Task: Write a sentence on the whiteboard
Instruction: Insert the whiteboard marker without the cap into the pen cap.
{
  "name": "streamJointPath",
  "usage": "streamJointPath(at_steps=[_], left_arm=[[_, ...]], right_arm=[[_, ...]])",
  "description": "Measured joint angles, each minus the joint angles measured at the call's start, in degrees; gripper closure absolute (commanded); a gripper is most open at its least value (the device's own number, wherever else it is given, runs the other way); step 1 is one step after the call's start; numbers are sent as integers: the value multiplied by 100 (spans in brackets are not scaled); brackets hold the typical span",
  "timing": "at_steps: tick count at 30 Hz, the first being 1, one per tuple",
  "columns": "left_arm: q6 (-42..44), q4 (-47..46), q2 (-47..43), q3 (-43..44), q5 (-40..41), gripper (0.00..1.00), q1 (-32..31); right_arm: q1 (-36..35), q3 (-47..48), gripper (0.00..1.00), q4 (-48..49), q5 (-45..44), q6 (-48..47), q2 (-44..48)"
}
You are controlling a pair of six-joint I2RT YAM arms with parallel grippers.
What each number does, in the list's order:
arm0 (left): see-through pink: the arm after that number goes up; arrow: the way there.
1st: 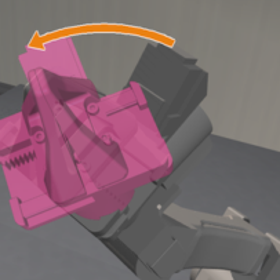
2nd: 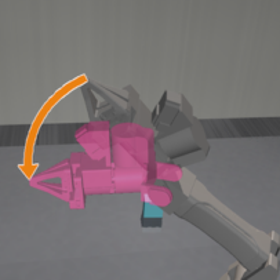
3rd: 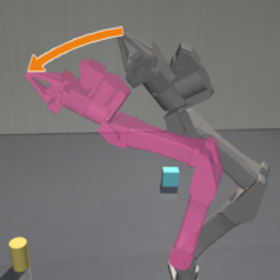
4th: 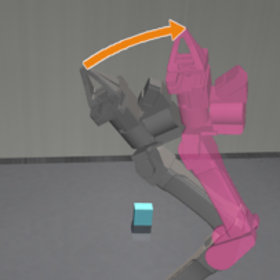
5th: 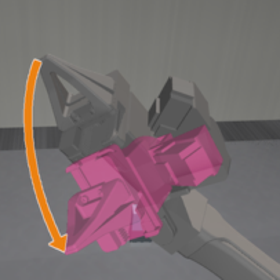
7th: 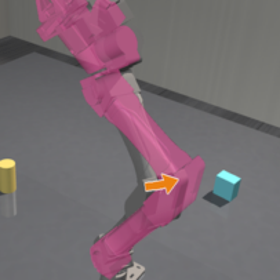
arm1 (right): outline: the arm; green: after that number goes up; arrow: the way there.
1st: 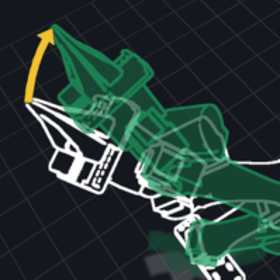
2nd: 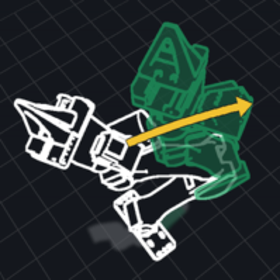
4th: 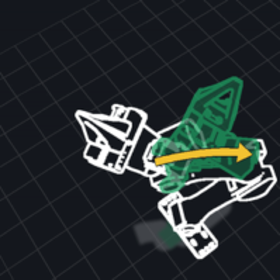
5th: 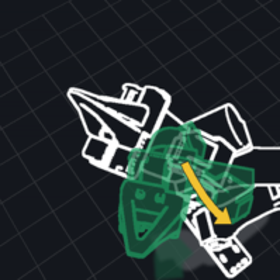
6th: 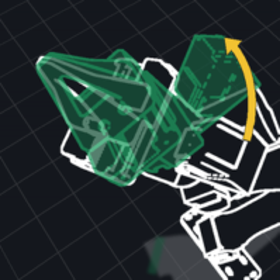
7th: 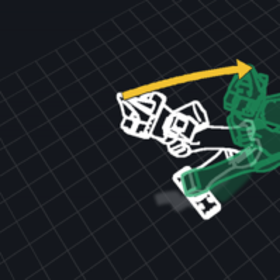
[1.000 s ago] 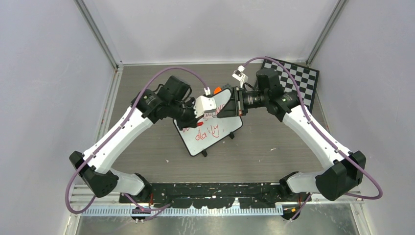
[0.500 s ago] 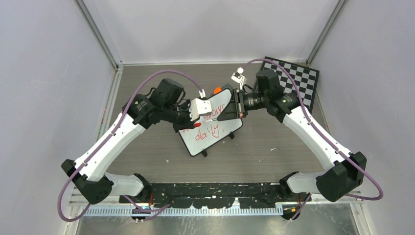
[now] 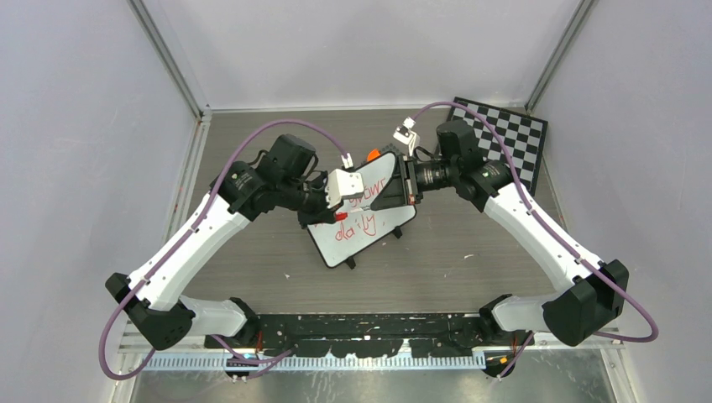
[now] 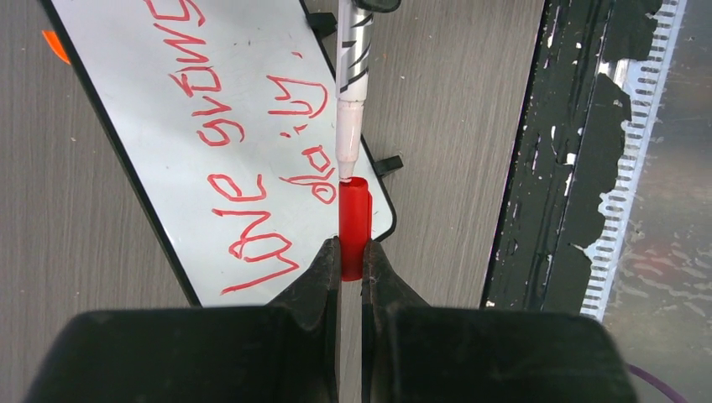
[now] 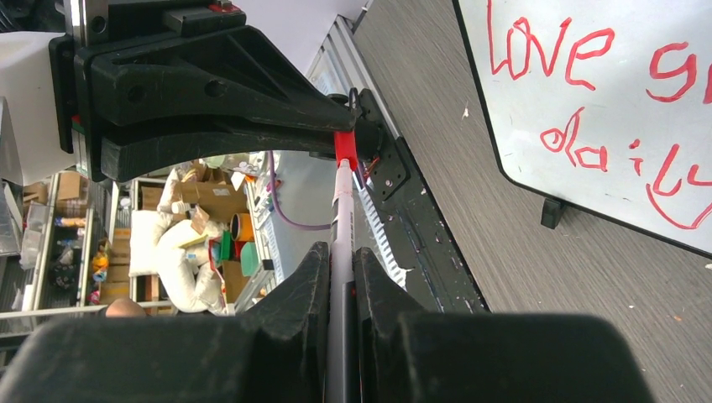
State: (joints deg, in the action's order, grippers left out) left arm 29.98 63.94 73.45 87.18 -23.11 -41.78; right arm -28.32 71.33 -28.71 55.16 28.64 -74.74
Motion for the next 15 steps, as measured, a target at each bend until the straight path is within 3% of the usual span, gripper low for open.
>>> streamJointPath(at_steps=[15], left_arm=[[-153, 9, 7, 0, -46, 100, 4]], right_arm=[[-24, 0, 100, -31, -9, -133, 0]])
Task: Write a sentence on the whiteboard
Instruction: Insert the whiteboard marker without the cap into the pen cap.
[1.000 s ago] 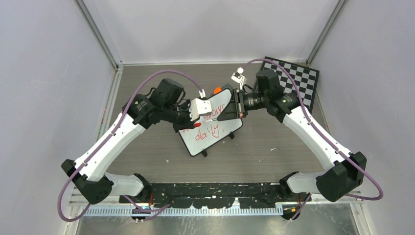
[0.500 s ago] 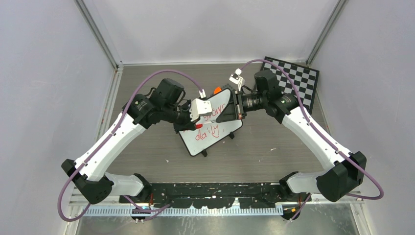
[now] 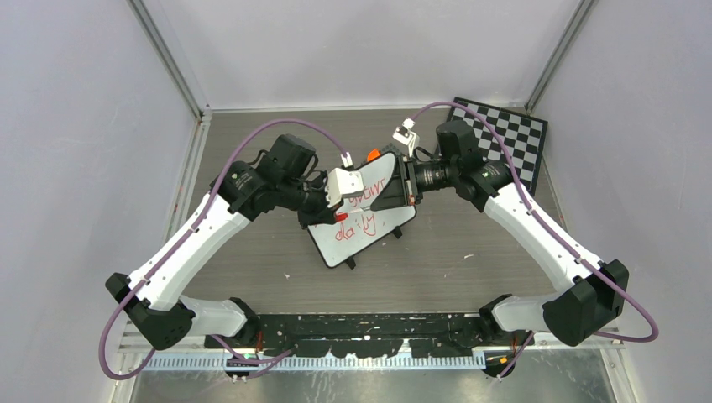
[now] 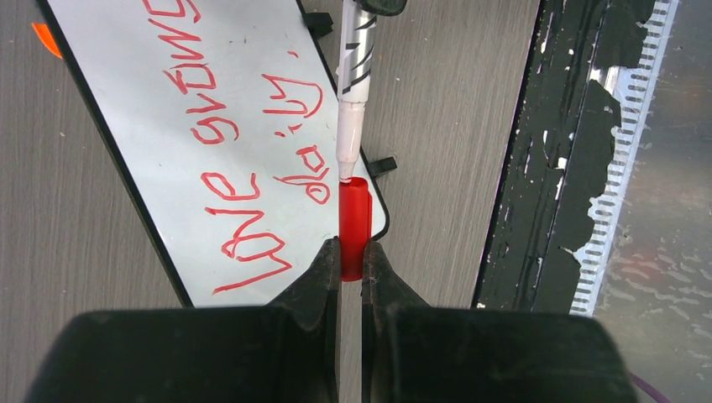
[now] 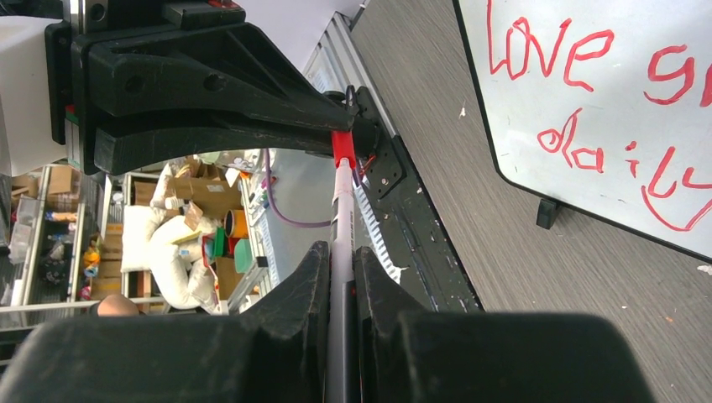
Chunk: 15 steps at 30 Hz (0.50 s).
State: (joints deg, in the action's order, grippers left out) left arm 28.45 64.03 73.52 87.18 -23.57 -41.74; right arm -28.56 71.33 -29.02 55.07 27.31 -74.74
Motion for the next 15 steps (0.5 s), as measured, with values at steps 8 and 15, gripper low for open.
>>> streamJointPath(at_steps=[8, 15], left_arm=[[-138, -44, 0, 0, -24, 100, 52], [-164, -24, 68, 133, -225, 100, 61]], right_arm=[[-20, 0, 100, -46, -11, -50, 0], [-46, 2, 100, -61, 2, -57, 0]])
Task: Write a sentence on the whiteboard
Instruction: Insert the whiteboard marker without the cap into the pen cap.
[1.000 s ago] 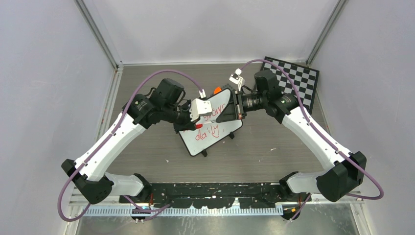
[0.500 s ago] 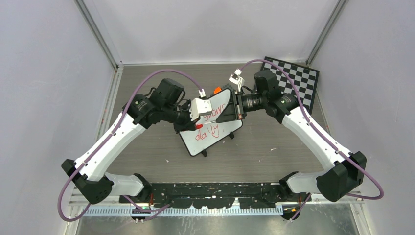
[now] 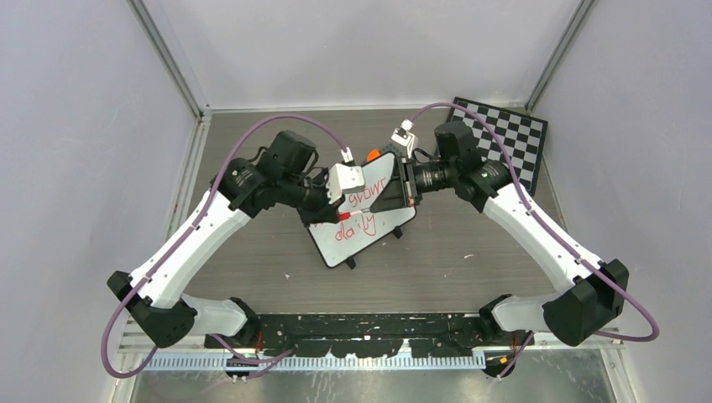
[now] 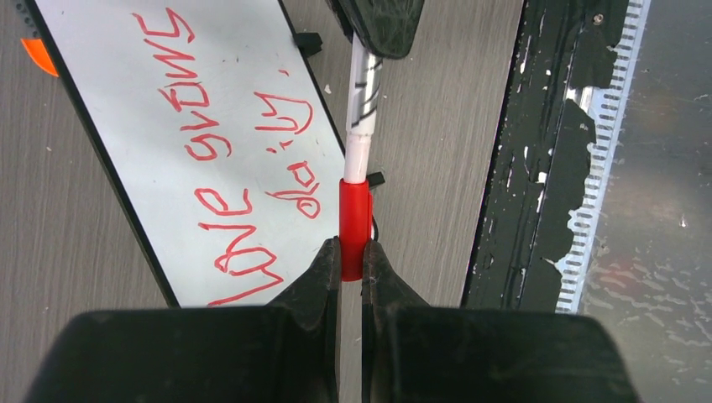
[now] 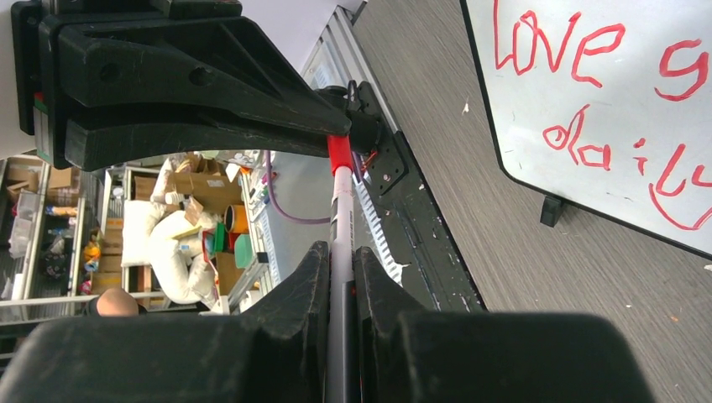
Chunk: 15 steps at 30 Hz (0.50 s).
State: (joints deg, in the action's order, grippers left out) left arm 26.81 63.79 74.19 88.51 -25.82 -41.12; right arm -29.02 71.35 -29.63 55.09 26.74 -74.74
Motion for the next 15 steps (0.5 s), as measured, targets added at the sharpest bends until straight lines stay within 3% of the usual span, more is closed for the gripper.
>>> streamJointPath(at_steps=[15], left_arm=[[-87, 450, 485, 538, 149, 100, -330]], right_arm=[[-262, 116, 100, -24, 22, -4, -251]])
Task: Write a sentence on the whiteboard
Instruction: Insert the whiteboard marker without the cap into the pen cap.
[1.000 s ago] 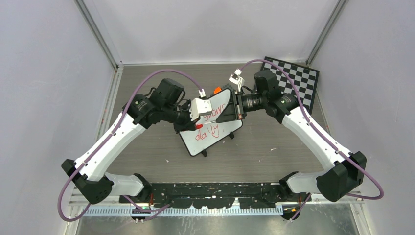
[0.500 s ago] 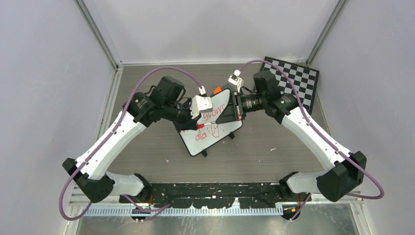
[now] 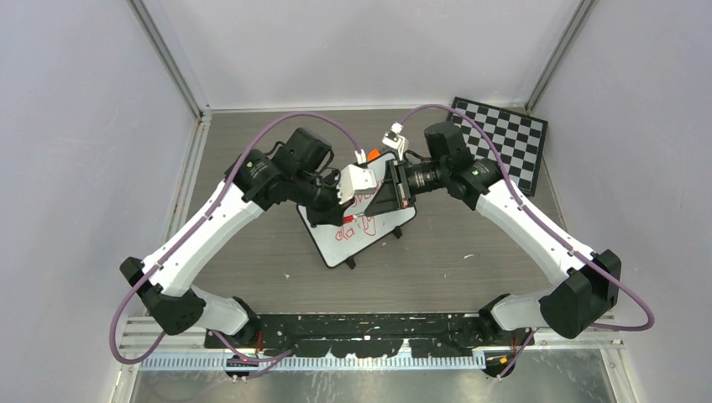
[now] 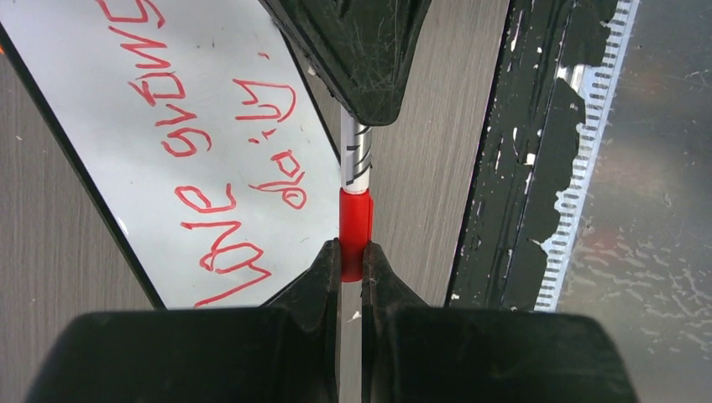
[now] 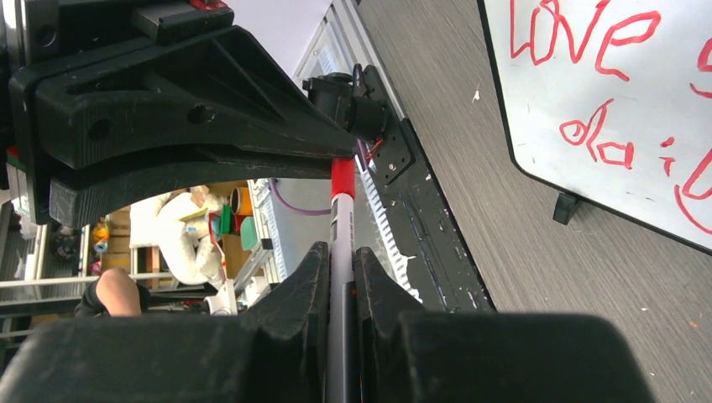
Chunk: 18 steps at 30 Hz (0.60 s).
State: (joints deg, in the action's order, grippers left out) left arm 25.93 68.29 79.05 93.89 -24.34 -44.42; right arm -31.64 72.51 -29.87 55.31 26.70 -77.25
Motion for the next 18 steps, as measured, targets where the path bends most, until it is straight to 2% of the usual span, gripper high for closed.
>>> streamJointPath(at_steps=[14, 15, 18], left_arm=[[-332, 623, 457, 654, 315, 100, -184], [-337, 625, 457, 660, 334, 98, -188], [-328, 629, 457, 667, 332, 83, -197]], right_arm=[[-98, 133, 100, -188, -22, -238, -79], [-98, 136, 100, -188, -26, -247, -79], [-98, 203, 100, -256, -33, -293, -90]])
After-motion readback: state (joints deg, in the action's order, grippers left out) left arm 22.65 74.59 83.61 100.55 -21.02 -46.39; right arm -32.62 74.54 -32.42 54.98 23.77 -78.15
